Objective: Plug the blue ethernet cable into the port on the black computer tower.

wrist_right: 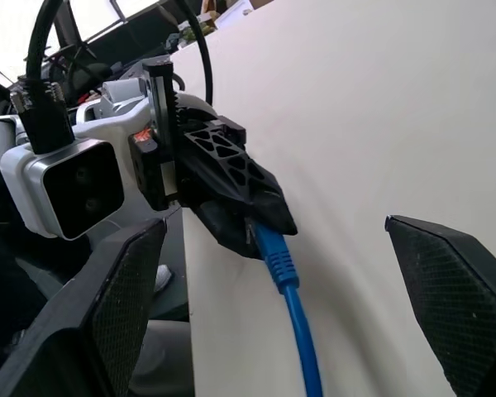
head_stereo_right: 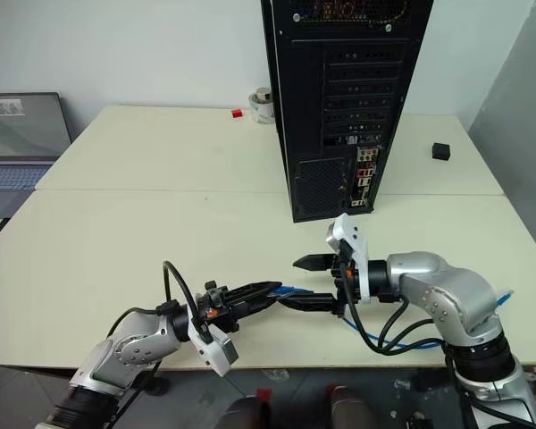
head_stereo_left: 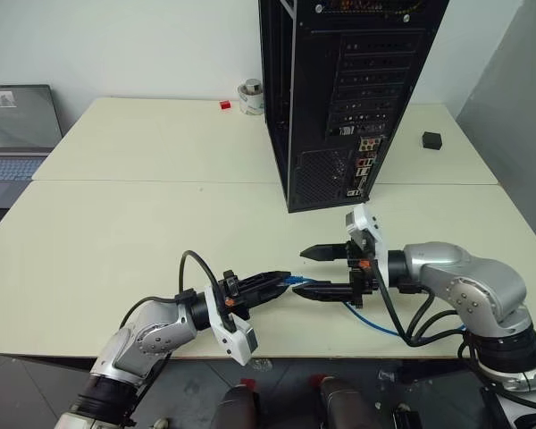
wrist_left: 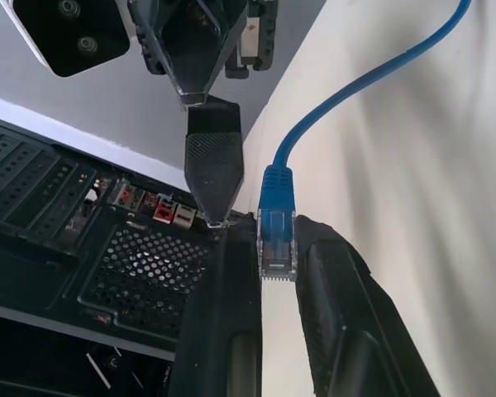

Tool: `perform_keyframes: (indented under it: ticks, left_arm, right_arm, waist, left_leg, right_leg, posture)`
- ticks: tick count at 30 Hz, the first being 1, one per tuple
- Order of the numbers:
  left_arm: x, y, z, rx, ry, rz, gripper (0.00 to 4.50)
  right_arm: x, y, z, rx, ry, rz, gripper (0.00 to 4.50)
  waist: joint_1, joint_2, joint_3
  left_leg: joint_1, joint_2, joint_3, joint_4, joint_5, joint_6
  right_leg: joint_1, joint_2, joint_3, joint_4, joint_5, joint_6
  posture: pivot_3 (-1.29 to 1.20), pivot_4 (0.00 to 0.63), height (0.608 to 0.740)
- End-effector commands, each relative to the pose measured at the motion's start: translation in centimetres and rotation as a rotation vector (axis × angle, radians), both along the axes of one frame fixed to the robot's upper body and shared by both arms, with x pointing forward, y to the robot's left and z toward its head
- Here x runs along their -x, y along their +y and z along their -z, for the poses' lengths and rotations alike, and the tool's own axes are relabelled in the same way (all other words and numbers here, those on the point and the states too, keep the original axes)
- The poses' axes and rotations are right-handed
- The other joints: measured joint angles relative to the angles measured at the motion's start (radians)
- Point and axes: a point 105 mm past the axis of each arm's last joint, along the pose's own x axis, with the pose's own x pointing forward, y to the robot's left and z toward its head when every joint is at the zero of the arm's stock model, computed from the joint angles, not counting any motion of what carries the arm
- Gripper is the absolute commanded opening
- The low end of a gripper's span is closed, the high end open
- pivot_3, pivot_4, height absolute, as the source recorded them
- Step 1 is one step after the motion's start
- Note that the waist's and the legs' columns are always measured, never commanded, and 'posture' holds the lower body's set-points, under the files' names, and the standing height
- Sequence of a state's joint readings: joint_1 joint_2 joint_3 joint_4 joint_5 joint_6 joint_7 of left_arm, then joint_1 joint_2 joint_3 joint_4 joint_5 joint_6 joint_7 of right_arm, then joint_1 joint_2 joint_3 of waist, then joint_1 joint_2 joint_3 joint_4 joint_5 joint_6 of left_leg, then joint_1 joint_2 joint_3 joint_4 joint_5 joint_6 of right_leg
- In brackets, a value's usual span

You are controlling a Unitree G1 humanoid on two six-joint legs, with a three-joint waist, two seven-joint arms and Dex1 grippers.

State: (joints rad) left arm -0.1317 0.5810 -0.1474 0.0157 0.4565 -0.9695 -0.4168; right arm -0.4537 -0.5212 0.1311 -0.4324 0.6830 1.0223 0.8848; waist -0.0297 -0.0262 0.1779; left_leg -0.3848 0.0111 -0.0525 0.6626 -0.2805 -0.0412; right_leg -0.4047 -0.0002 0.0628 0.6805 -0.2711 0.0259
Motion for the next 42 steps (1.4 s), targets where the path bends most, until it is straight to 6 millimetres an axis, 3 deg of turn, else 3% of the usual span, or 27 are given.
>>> perform_keyframes:
  ticks: [1, 4, 7, 25, 37, 39, 42]
  left_arm:
    - [-0.2, 0.2, -1.0, 0.024, -0.051, -0.002, 0.3]
    - [-0.2, 0.2, -1.1, 0.022, -0.063, -0.001, 0.3]
    - [-0.2, 0.2, -1.2, 0.024, -0.069, -0.002, 0.3]
    - [0.2, -0.1, -1.4, 0.027, -0.101, 0.009, 0.3]
    - [0.6, -0.5, -1.1, 0.016, -0.07, 0.042, 0.3]
    - [0.6, -0.5, -1.2, 0.038, -0.045, 0.045, 1.0]
    - [0.5, -0.4, -1.3, 0.046, -0.01, 0.043, 1.6]
  right_arm:
    - [0.3, 0.5, -0.5, -0.016, -0.017, -0.01, 4.5]
    - [0.2, 0.6, -0.3, -0.016, -0.009, -0.003, 4.5]
    - [0.0, 0.6, -0.2, -0.018, -0.005, 0.006, 4.02]
    - [-0.6, 0.7, -0.1, -0.025, 0.017, 0.012, 0.12]
    - [-0.8, 0.5, -0.2, -0.021, 0.037, 0.007, 0.0]
    - [-0.8, 0.4, -0.1, -0.019, 0.041, 0.006, 0.0]
    - [-0.8, 0.4, -0.1, -0.017, 0.043, 0.006, 0.0]
  waist:
    - [0.0, 0.0, 0.0]
    - [0.0, 0.0, 0.0]
    - [0.0, 0.0, 0.0]
    - [0.0, 0.0, 0.0]
    - [0.0, 0.0, 0.0]
    - [0.0, 0.0, 0.0]
    - [-0.001, 0.0, 0.0]
  left_leg:
    - [0.0, 0.0, 0.0, 0.0, 0.0, 0.0]
    - [0.0, 0.0, 0.0, 0.0, 0.0, 0.0]
    - [0.0, 0.0, 0.0, 0.0, 0.0, 0.0]
    - [0.0, 0.0, 0.0, 0.0, 0.0, 0.0]
    - [0.0, 0.0, 0.0, 0.0, 0.0, 0.0]
    - [0.0, 0.0, 0.0, 0.0, 0.0, 0.0]
    - [0.0, 0.0, 0.0, 0.0, 0.0, 0.0]
  right_leg:
    - [0.0, 0.0, 0.0, 0.0, 0.0, 0.0]
    - [0.0, 0.0, 0.0, 0.0, 0.0, 0.0]
    - [0.0, 0.0, 0.0, 0.0, 0.0, 0.0]
    - [0.0, 0.0, 0.0, 0.0, 0.0, 0.0]
    - [0.0, 0.0, 0.0, 0.0, 0.0, 0.0]
    - [0.0, 0.0, 0.0, 0.0, 0.0, 0.0]
    - [0.0, 0.0, 0.0, 0.0, 0.0, 0.0]
  posture:
    - [0.0, 0.15, 0.74]
    - [0.0, 0.15, 0.74]
    - [0.0, 0.15, 0.74]
    - [0.0, 0.15, 0.74]
    - [0.0, 0.15, 0.74]
    - [0.0, 0.15, 0.74]
    - [0.0, 0.15, 0.74]
